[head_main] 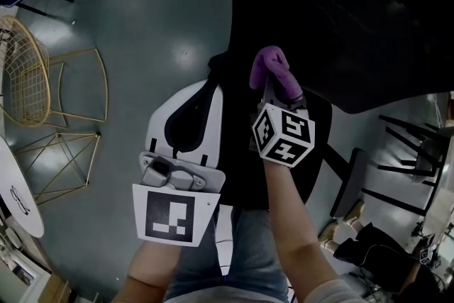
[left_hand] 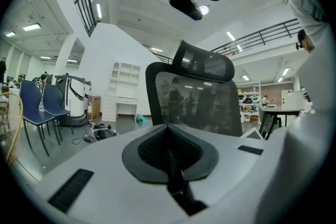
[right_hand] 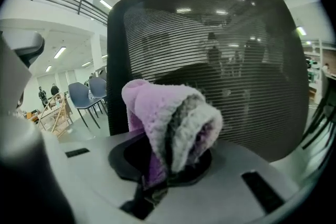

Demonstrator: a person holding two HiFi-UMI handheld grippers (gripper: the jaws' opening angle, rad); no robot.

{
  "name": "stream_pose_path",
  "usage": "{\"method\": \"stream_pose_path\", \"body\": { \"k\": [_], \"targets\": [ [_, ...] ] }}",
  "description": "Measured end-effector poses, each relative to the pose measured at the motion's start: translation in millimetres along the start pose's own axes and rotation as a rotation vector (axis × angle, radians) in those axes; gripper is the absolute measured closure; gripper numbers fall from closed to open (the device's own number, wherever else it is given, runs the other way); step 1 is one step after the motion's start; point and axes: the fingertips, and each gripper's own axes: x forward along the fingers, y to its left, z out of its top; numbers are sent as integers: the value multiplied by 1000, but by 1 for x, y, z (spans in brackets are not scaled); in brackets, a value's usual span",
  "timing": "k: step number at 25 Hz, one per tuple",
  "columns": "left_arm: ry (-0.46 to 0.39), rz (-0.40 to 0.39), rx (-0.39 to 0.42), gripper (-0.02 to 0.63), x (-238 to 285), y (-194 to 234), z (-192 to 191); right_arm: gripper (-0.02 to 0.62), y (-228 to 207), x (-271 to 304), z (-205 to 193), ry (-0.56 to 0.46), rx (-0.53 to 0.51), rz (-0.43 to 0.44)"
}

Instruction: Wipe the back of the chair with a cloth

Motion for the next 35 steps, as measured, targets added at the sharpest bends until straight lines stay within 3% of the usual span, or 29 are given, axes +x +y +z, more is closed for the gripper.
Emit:
{"method": "stream_pose_path", "body": {
  "k": [16, 35],
  "targets": [
    [19, -38, 20, 592, 20, -56, -6, 541, -129, -26, -18, 18, 126, -160],
    [31, -108, 47, 592, 43, -122, -9, 541, -237, -73, -34, 22, 183, -285]
  ]
}}
